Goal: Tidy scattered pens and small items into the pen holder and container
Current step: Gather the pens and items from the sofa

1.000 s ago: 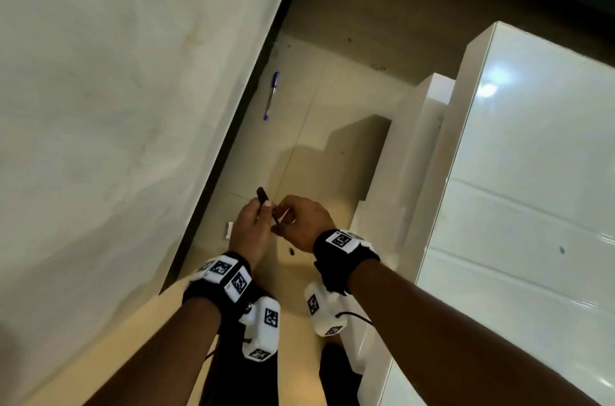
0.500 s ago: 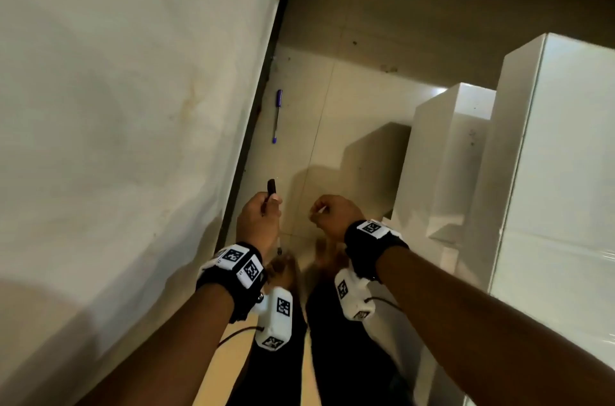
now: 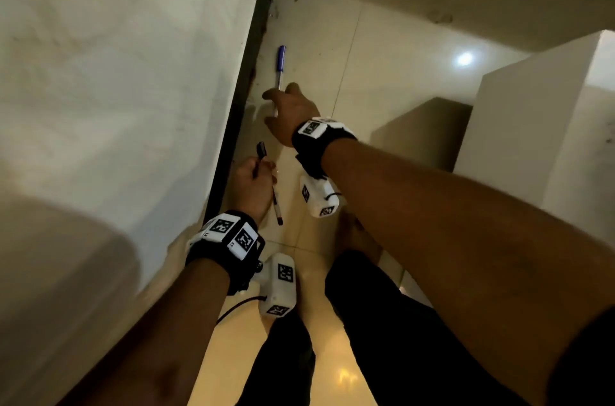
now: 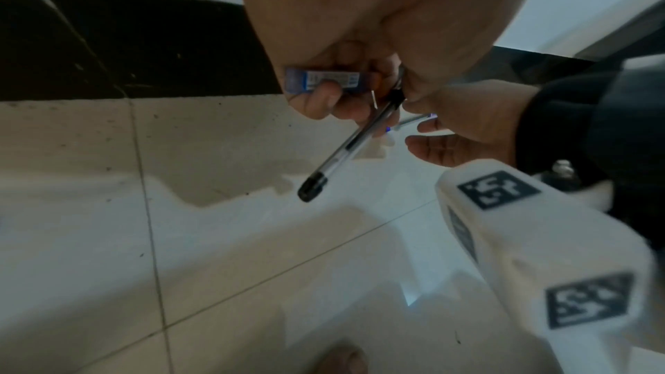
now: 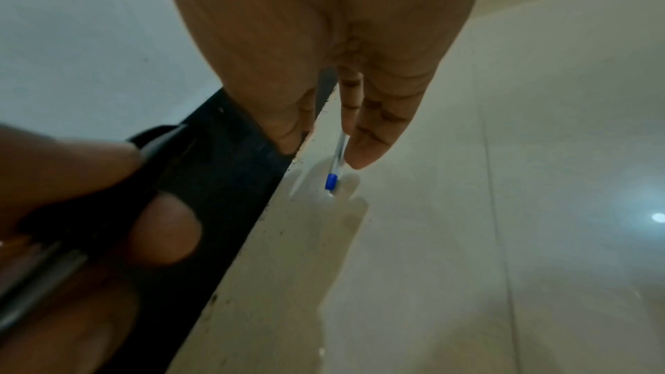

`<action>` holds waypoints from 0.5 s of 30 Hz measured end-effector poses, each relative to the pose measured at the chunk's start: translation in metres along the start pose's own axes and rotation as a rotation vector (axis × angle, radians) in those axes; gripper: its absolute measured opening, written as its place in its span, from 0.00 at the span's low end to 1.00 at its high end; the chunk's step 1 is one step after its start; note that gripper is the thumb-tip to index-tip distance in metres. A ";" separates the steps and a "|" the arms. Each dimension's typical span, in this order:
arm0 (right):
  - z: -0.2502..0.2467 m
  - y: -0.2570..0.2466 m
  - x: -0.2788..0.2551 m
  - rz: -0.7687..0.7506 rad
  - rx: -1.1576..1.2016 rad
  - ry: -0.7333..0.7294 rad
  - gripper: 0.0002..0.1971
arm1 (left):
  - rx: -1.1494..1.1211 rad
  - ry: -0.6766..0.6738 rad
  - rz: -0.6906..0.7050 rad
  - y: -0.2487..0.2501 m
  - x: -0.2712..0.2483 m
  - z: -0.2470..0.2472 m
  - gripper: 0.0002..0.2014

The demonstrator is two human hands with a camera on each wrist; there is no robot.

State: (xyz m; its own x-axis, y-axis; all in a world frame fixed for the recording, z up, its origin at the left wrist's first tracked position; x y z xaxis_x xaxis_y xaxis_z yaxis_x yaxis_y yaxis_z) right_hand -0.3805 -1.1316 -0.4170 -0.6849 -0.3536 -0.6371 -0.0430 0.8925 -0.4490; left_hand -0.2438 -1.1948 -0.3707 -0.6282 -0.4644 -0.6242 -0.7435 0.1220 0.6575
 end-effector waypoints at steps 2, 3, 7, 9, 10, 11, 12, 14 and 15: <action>0.006 -0.002 0.016 0.013 -0.074 0.012 0.22 | 0.012 0.008 -0.008 -0.005 0.009 0.000 0.14; 0.009 -0.001 0.020 0.027 -0.103 0.035 0.19 | 0.016 0.004 -0.006 -0.009 0.013 -0.001 0.14; 0.015 0.022 0.007 0.119 -0.096 0.136 0.13 | -0.001 0.013 -0.029 -0.023 0.011 -0.005 0.16; 0.020 0.036 -0.015 0.164 -0.062 0.081 0.14 | 0.022 -0.008 -0.015 -0.026 0.002 -0.005 0.16; 0.023 0.045 -0.028 0.197 -0.042 0.035 0.13 | 0.038 -0.020 -0.009 -0.027 -0.004 -0.005 0.16; 0.025 0.056 -0.043 0.238 -0.023 -0.012 0.12 | 0.053 -0.033 -0.002 -0.026 -0.010 -0.004 0.16; 0.028 0.066 -0.057 0.281 0.002 -0.064 0.12 | 0.060 -0.043 0.002 -0.026 -0.016 -0.003 0.16; 0.035 0.085 -0.091 0.375 0.111 -0.123 0.15 | 0.071 -0.069 -0.003 -0.024 -0.028 0.001 0.14; 0.037 0.091 -0.107 0.407 0.197 -0.125 0.19 | 0.077 -0.082 0.000 -0.020 -0.035 0.003 0.13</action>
State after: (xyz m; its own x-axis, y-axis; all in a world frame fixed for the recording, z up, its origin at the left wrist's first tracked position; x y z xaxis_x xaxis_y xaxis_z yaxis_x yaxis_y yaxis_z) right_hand -0.2845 -1.0230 -0.4129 -0.5243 -0.0272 -0.8511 0.3584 0.8996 -0.2495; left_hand -0.2076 -1.1787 -0.3638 -0.6422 -0.3914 -0.6591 -0.7572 0.1905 0.6247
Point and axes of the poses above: each hand's wrist, its own x-axis towards the middle knuckle, its own z-axis out of the palm, y = z × x, the point moved 5 cm from there along x, towards the middle knuckle, and after that the axes turned 6 degrees about z, right-handed, at the moved point
